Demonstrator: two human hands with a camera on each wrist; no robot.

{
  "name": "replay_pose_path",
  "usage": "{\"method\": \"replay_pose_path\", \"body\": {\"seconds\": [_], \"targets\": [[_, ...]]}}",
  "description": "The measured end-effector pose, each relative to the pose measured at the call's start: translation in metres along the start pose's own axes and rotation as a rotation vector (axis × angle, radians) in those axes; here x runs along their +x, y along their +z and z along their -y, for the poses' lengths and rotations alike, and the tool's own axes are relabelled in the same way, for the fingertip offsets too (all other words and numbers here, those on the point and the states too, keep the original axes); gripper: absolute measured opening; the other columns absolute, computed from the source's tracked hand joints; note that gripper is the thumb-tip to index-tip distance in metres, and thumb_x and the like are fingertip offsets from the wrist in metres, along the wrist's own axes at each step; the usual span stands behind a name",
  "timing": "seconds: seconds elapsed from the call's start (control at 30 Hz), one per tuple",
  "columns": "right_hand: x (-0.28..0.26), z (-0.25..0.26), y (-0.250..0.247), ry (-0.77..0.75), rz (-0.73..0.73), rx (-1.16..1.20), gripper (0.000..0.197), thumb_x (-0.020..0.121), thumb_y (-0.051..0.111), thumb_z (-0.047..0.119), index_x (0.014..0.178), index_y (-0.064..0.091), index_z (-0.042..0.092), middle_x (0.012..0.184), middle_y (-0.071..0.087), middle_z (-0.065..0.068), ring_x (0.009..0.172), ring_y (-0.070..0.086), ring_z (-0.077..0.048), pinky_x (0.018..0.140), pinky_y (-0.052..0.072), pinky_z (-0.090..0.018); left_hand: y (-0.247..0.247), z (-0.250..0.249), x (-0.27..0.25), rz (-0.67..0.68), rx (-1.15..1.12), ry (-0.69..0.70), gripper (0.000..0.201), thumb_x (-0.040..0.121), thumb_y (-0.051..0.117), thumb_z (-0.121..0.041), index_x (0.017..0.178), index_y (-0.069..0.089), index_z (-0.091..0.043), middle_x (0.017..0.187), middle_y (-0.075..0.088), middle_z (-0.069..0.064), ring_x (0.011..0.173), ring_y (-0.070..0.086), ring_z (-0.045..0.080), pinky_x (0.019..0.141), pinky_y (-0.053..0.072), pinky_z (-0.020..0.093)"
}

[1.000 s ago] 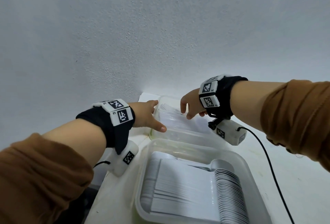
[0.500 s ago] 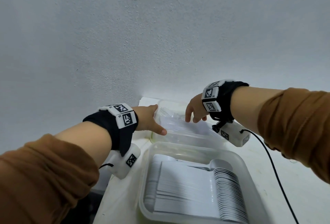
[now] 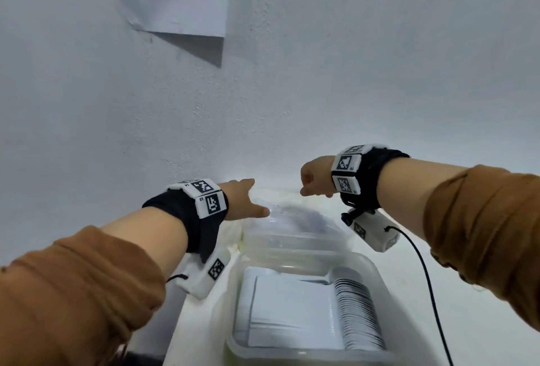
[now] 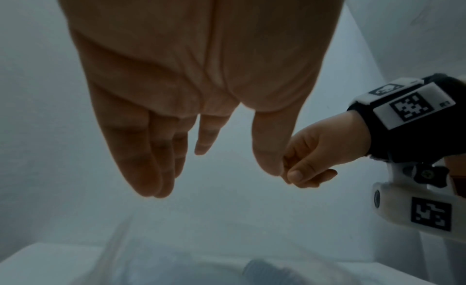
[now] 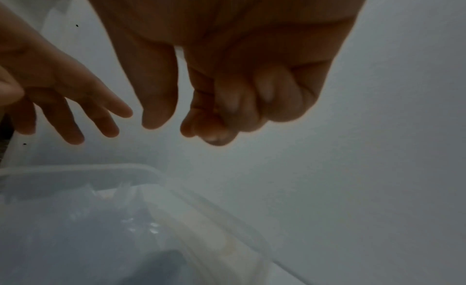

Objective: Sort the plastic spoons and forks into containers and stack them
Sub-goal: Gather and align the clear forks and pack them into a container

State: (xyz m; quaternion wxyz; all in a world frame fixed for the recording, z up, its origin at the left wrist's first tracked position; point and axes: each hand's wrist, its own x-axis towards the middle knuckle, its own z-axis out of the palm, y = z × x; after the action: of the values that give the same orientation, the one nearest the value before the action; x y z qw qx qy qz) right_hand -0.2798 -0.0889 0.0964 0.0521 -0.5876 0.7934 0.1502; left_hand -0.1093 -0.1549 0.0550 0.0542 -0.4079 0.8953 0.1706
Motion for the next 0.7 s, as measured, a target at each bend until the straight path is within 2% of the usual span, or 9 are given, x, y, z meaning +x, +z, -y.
{"method": "replay_pose_path", "body": {"seconds": [0.07,0.13,0.27,0.37,0.47,0.53,0.6,0.67,0.7], "targets": [[-0.015,-0.013,-0.006,0.024,-0.029,-0.032,0.031,0.093,0.047,0.035,0.104,0.060,0.009,0.065,0.053,0.007,0.063,0.052,-0.015,0.056,0.035,-0.020,-0.010,-0.014,-0.005,-0.015,0.010,0.022,0.080,0.090,0.047,-0.055,0.151,0.008,-0.020,0.154,0.026,-0.001,0.138,0.033,0.020,0.110,0.027,0.029],[-0.028,-0.032,-0.011,0.062,-0.029,-0.066,0.036,0.093,0.047,0.037,0.106,0.062,0.007,0.063,0.051,0.006,0.071,0.052,-0.018,0.059,0.036,-0.024,-0.020,-0.032,-0.010,-0.022,0.016,0.045,0.074,0.091,0.045,-0.055,0.150,0.013,-0.023,0.151,0.033,-0.006,0.130,0.043,0.018,0.107,0.028,0.028],[-0.054,-0.083,-0.010,0.114,0.014,-0.139,0.027,0.094,0.045,0.036,0.091,0.057,0.012,0.058,0.049,0.006,0.056,0.046,-0.012,0.055,0.034,-0.022,-0.035,-0.080,-0.012,-0.065,-0.085,0.083,0.064,0.090,0.046,-0.055,0.145,0.027,-0.028,0.139,0.048,-0.010,0.104,0.063,0.016,0.102,0.037,0.025],[-0.076,-0.130,0.003,0.158,0.066,-0.125,0.023,0.095,0.046,0.036,0.082,0.052,0.017,0.062,0.054,0.008,0.051,0.044,-0.005,0.050,0.033,-0.017,-0.031,-0.125,0.000,-0.072,-0.185,0.089,0.062,0.087,0.051,-0.055,0.141,0.035,-0.028,0.124,0.059,-0.005,0.105,0.063,0.015,0.098,0.047,0.033],[-0.091,-0.177,0.025,0.182,0.145,0.000,0.013,0.094,0.049,0.030,0.096,0.052,0.017,0.080,0.064,0.001,0.053,0.053,-0.008,0.050,0.042,-0.017,-0.019,-0.173,0.012,-0.048,-0.178,0.096,0.060,0.086,0.052,-0.055,0.139,0.039,-0.028,0.122,0.061,-0.004,0.105,0.063,0.015,0.096,0.049,0.033],[-0.097,-0.208,0.042,0.195,0.163,0.057,0.021,0.094,0.050,0.026,0.109,0.055,0.013,0.090,0.065,-0.002,0.058,0.058,-0.014,0.055,0.047,-0.021,-0.008,-0.207,0.020,-0.026,-0.157,0.108,0.059,0.087,0.051,-0.054,0.139,0.040,-0.027,0.122,0.061,-0.003,0.106,0.063,0.015,0.095,0.049,0.031],[-0.102,-0.237,0.060,0.202,0.174,0.034,0.031,0.093,0.051,0.026,0.119,0.056,0.009,0.088,0.064,0.000,0.065,0.059,-0.016,0.059,0.047,-0.018,0.004,-0.238,0.025,-0.011,-0.133,0.118,0.057,0.089,0.050,-0.052,0.139,0.040,-0.026,0.121,0.061,-0.001,0.107,0.062,0.015,0.093,0.050,0.028],[-0.106,-0.267,0.080,0.194,0.183,-0.027,0.037,0.092,0.054,0.026,0.125,0.056,0.009,0.076,0.058,0.004,0.061,0.054,-0.008,0.055,0.040,-0.010,0.018,-0.269,0.033,0.025,-0.102,0.126,0.052,0.091,0.048,-0.050,0.137,0.043,-0.025,0.118,0.061,-0.001,0.106,0.061,0.014,0.090,0.050,0.024],[-0.107,-0.282,0.089,0.194,0.193,-0.046,0.039,0.092,0.055,0.027,0.127,0.054,0.010,0.077,0.056,0.005,0.064,0.053,-0.006,0.055,0.040,-0.008,0.026,-0.284,0.037,0.043,-0.077,0.128,0.045,0.092,0.047,-0.049,0.131,0.047,-0.026,0.114,0.060,-0.003,0.102,0.062,0.015,0.088,0.049,0.023]]}}
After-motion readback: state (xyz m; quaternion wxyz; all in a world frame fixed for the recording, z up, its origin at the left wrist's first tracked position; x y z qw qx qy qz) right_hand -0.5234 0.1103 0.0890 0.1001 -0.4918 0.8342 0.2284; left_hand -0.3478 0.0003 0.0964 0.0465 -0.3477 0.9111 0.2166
